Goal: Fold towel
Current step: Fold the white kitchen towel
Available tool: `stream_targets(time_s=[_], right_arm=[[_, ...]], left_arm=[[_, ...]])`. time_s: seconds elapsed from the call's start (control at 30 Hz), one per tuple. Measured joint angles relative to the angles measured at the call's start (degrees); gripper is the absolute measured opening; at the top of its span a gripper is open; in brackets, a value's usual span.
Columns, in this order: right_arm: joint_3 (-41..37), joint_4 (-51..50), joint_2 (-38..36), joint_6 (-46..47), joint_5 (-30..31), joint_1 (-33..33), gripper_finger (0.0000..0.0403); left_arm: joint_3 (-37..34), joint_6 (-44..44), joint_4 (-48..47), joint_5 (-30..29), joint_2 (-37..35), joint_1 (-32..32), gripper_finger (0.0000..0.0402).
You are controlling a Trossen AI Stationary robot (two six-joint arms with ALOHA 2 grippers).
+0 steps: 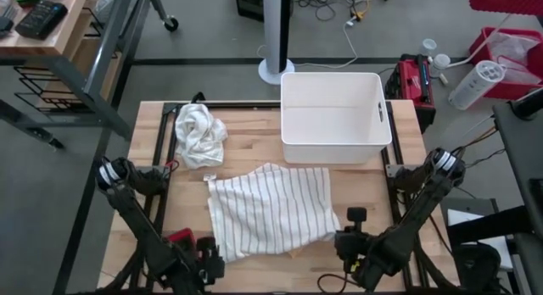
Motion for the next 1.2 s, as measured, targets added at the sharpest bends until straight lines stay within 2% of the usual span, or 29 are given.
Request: stream_targets(time_s=[0.13, 0.33, 0.53, 0.73, 0.93, 1.2], right_arm=[[-0.4, 0.1, 0.2, 1.0, 0.0, 0.5, 0.0000], [-0.6, 0.6, 0.6, 1.8, 0.0, 0.7, 0.0000], [-1.4, 1.0, 0.8, 2.7, -0.1, 0.6, 0.0000], [-1.6, 1.2, 0.9, 3.3, -1.0, 0.8, 0.0000], [-1.6, 1.4, 0.9, 4.0, -1.0, 0.8, 0.0000], [-2.0, 2.2, 0.9, 4.4, -1.0, 0.8, 0.0000]], left_arm=[[0.4, 2.2, -4.1, 1.2, 2.4, -0.5, 0.0049], [-0.6, 10.5, -6.2, 0.0, 5.8, -0.5, 0.0100], [-2.5, 13.8, -8.0, -5.0, 8.2, -0.6, 0.0141], [-3.4, 14.9, -8.3, -5.0, 7.2, -0.8, 0.0139], [-4.4, 21.2, -6.5, -5.0, 7.3, -1.1, 0.0120], [-4.4, 27.7, -4.5, -4.2, 7.3, -0.9, 0.0132]])
